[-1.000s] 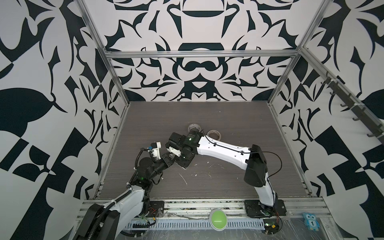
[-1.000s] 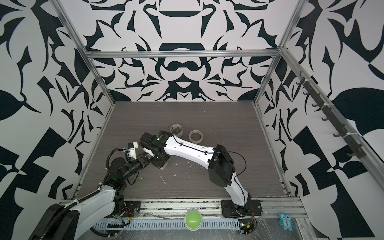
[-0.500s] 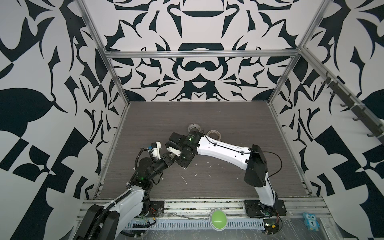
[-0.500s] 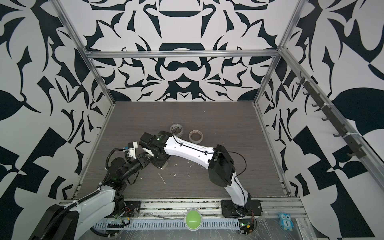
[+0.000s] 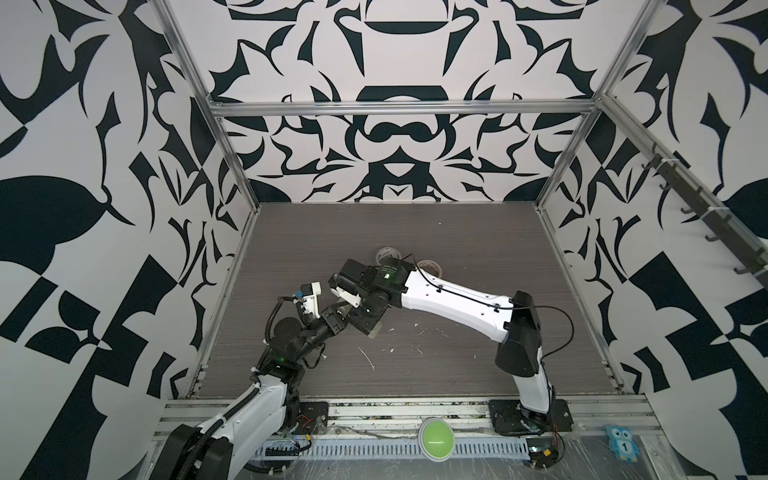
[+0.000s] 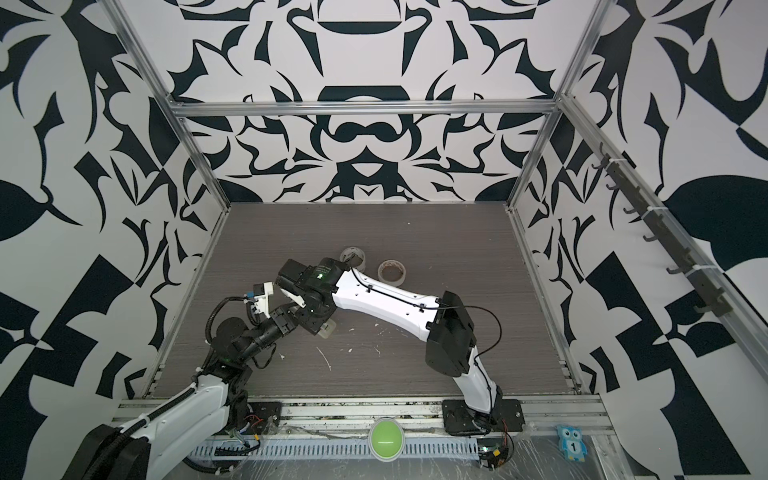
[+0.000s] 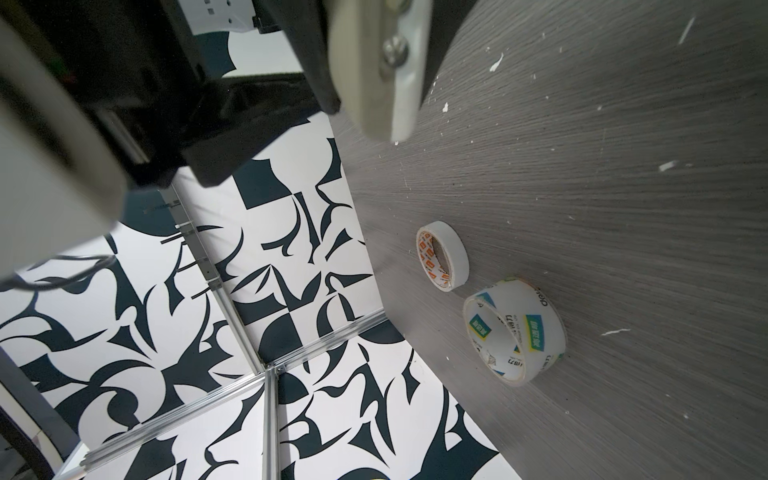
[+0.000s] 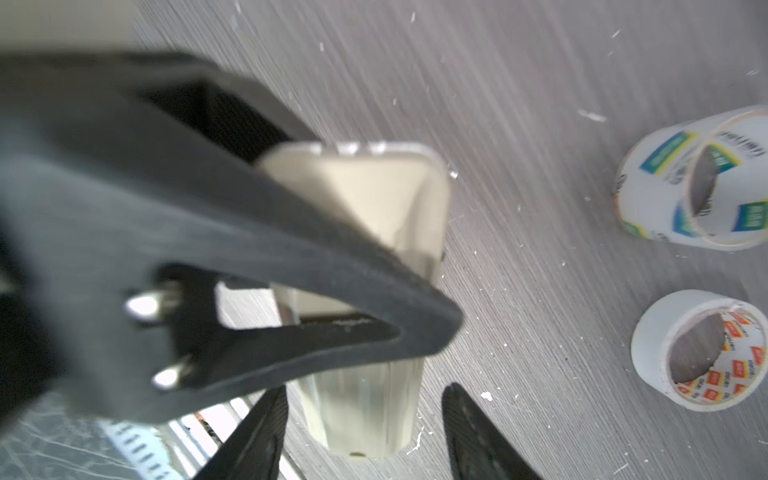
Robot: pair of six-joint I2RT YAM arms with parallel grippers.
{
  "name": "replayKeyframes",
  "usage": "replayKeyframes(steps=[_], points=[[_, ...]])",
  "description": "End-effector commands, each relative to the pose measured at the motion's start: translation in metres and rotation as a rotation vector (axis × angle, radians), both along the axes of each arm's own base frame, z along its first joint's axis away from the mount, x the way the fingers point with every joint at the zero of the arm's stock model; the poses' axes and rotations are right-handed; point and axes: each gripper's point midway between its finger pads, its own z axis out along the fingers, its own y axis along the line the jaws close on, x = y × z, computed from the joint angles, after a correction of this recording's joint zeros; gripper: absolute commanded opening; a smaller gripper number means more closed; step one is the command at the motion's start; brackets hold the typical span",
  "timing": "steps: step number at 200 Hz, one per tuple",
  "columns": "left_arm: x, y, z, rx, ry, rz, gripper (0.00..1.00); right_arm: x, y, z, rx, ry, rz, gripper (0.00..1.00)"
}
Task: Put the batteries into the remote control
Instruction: 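Press the cover down onto the compartment with the right gripper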
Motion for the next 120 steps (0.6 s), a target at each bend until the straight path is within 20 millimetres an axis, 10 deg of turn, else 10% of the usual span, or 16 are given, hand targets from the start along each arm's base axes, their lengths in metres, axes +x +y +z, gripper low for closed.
replayKeyframes(steps=[1,120], points=[[-0.005,0.000,0.001,-0.009,-0.007,-0.012,0.00,-0.003,0.003,0.054,0.122,-0.054,0.006,0.65],[-0.009,0.002,0.005,-0.027,-0.005,-0.008,0.00,-0.001,-0.026,0.029,0.086,-0.081,-0.029,0.64]])
